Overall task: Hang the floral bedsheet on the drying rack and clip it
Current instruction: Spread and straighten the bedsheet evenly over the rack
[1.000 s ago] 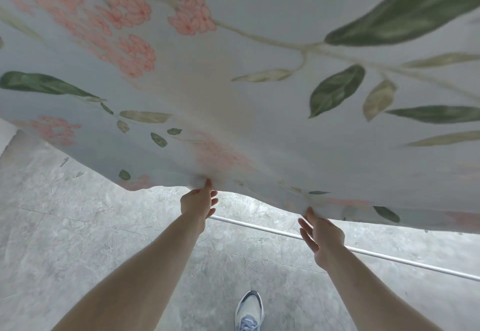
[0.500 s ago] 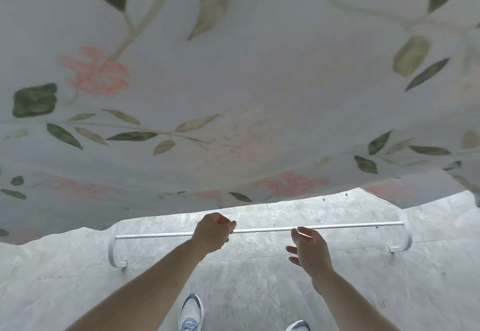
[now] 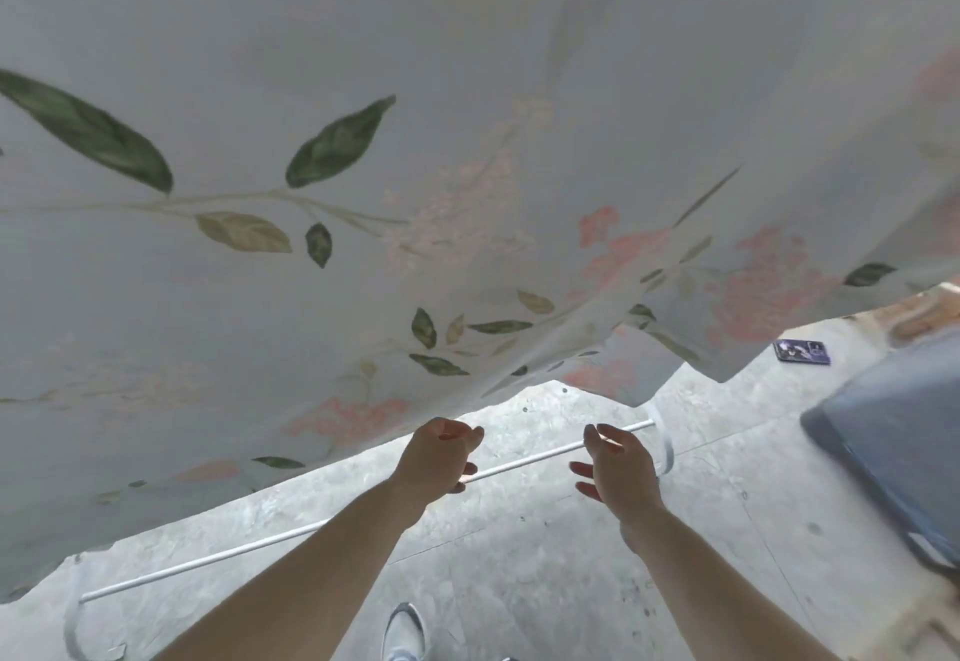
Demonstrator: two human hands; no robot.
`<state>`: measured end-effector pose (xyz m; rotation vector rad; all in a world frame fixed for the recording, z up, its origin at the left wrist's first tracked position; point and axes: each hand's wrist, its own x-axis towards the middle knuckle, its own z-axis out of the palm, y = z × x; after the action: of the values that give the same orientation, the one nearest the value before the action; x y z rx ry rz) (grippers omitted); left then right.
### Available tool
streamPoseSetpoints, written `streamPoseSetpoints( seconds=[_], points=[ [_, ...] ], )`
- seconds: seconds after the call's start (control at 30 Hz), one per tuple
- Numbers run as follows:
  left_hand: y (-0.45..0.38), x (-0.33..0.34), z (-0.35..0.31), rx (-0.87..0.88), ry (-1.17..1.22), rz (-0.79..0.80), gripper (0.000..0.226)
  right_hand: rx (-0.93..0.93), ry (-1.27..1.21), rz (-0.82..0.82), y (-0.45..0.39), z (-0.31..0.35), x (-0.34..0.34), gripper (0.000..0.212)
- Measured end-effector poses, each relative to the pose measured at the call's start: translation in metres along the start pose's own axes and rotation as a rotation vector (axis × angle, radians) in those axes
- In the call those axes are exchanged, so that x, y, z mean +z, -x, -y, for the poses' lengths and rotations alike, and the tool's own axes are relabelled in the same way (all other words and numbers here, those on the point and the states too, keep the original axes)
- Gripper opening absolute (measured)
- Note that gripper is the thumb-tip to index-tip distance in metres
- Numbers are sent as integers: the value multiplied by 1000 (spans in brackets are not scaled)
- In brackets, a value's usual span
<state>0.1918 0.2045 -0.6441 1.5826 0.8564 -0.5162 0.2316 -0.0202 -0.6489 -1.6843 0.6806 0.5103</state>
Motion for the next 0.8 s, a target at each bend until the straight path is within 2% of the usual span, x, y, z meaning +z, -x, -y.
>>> streamPoseSetpoints(
  seconds=[0.37, 0.57, 0.63, 0.7, 0.8],
  points=[
    [-34, 45, -49, -2, 95, 42, 27, 4, -187, -121, -41, 45, -39, 52],
    [-45, 90, -63, -64, 219, 87, 36, 93, -385, -145, -73, 58, -63, 62],
    [-48, 103, -72, -81, 300, 100, 32, 135, -426, -143, -82, 61, -72, 55],
    [-51, 116, -85, -107, 411, 108, 19, 166, -468, -133, -93, 67, -83, 36],
    [-65, 142, -106, -141, 571, 64, 33, 219, -534, -111, -124, 78, -103, 36]
  ],
)
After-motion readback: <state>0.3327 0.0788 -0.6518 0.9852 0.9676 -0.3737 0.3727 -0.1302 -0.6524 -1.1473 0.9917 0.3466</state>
